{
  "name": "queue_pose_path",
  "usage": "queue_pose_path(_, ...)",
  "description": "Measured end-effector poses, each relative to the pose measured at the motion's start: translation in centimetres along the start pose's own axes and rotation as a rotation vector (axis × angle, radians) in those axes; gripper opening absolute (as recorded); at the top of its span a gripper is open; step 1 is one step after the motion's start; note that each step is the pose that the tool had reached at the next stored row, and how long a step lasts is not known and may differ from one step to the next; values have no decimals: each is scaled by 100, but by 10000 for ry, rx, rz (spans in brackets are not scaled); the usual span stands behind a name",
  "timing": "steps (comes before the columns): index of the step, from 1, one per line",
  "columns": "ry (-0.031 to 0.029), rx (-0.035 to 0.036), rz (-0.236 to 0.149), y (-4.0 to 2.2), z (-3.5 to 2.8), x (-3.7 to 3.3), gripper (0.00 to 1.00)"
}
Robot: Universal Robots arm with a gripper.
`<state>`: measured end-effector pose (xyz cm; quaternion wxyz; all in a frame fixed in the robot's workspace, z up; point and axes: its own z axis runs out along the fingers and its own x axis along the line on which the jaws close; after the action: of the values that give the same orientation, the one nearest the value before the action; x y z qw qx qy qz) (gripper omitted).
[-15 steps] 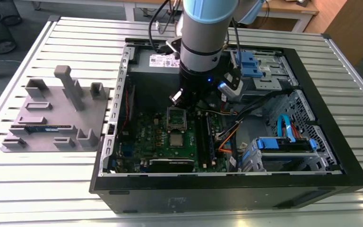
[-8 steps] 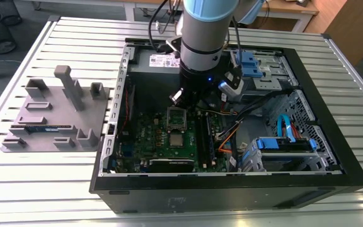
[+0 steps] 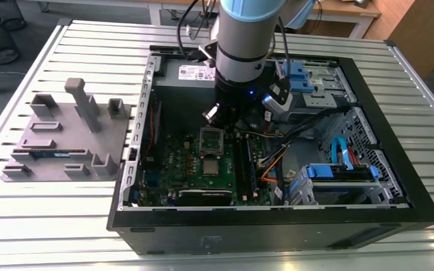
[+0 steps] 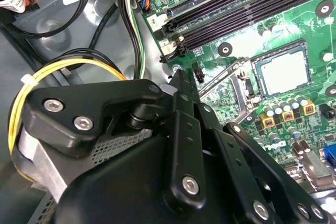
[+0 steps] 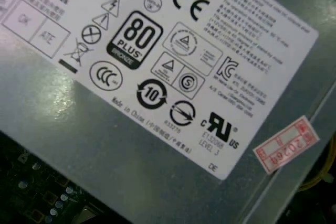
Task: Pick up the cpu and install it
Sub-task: 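Close the cpu cover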
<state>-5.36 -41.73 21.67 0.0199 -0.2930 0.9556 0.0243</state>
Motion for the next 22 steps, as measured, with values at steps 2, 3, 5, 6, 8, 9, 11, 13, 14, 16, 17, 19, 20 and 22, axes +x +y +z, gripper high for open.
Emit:
queue_pose_path(2,-3,1,0,-4,-16,2,11)
queue_pose_path(3,-3,2,0,-6,-24,3,11)
queue_pose_path(5,-5,4,0,-10,-39,5,11)
queue_pose_path(6,-6,5,-1,-12,-47,7,11)
queue_pose_path(8,-10,7,-1,-15,-61,8,11)
queue_pose_path(9,-12,9,-1,-16,-67,9,11)
queue_pose_path(11,-17,12,-1,-19,-79,10,11)
queue_pose_path(13,-24,16,-2,-21,-90,12,11)
queue_pose_path(14,-28,18,-2,-22,-94,13,11)
queue_pose_path(16,-36,23,-3,-23,-97,14,11)
queue_pose_path(17,-36,23,-4,-23,-97,14,11)
queue_pose_path(19,-37,24,-3,-23,-98,15,11)
queue_pose_path(20,-36,25,-3,-23,-98,16,11)
queue_pose_path(22,-37,25,-4,-23,-98,16,11)
